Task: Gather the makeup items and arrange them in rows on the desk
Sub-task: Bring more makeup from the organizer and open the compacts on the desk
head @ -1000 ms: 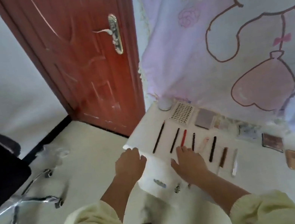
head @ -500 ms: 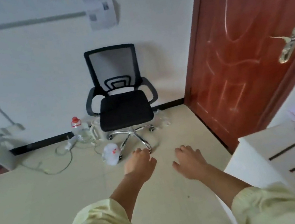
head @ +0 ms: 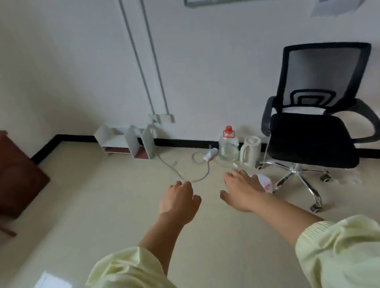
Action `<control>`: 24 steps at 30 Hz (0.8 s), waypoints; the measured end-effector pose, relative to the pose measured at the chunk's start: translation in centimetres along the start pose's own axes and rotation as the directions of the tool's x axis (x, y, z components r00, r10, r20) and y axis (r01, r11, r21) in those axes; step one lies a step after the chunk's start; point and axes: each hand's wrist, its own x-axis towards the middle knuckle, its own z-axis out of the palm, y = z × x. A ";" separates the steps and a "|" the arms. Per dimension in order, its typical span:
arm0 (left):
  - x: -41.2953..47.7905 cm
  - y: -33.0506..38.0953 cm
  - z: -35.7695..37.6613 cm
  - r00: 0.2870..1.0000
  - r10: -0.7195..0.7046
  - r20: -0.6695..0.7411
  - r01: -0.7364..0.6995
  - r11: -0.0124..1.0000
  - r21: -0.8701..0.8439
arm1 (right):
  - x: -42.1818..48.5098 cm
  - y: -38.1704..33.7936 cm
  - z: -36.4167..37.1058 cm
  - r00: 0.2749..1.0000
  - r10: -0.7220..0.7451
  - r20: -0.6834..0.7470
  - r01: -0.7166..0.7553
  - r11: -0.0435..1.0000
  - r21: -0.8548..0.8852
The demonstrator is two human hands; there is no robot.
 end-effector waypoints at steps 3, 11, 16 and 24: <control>1.0 -7.7 -2.7 0.993 -0.112 -0.042 0.111 0.994 -0.017 | 4.5 -7.6 -0.4 0.995 -0.098 0.010 0.098 0.995 0.013; 5.1 -25.6 -8.4 0.919 -0.374 -0.126 0.367 0.927 -0.075 | 17.6 -25.5 -1.7 0.947 -0.319 0.031 0.321 0.946 -0.045; 11.0 -36.7 -12.5 0.853 -0.486 -0.190 0.478 0.874 -0.089 | 28.0 -36.4 -2.5 0.891 -0.452 0.035 0.453 0.888 -0.080; 19.9 -52.3 -18.8 0.745 -0.622 -0.241 0.612 0.781 -0.126 | 41.9 -52.9 -4.8 0.782 -0.620 0.062 0.623 0.773 -0.117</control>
